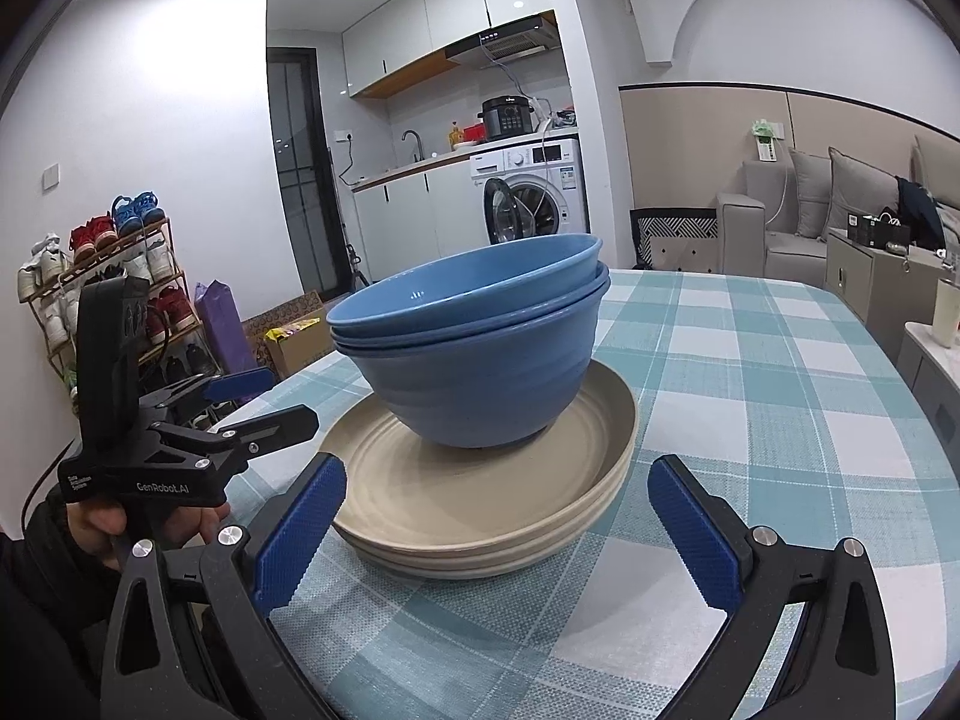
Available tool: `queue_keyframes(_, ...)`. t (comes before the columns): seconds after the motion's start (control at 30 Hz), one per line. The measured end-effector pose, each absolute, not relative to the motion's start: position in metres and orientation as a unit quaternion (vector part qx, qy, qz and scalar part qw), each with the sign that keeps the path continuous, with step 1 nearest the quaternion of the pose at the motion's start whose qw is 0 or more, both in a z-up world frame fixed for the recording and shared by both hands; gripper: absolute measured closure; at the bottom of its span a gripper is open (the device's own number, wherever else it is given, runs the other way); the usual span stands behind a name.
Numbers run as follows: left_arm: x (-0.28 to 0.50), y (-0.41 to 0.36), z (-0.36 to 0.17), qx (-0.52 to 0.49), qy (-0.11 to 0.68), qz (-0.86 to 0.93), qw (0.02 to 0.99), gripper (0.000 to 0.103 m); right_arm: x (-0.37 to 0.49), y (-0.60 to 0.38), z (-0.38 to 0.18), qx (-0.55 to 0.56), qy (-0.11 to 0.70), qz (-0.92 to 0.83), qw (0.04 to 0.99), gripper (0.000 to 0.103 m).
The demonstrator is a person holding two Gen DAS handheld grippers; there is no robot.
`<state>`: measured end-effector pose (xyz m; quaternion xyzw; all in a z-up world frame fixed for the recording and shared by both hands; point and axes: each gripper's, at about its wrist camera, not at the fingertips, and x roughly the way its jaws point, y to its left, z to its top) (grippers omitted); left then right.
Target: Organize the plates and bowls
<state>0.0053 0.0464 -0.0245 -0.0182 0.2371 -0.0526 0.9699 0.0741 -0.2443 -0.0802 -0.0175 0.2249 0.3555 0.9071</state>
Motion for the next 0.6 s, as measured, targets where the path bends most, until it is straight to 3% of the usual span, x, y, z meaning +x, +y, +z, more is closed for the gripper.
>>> queue_keyframes(0.6,0.0045,0.0474,-0.0275,-0.022,0.239,-0.054,0.969,0.000,0.0720,-0.2418,-0.0839,-0.023,0.224,0.364,0.904,0.001)
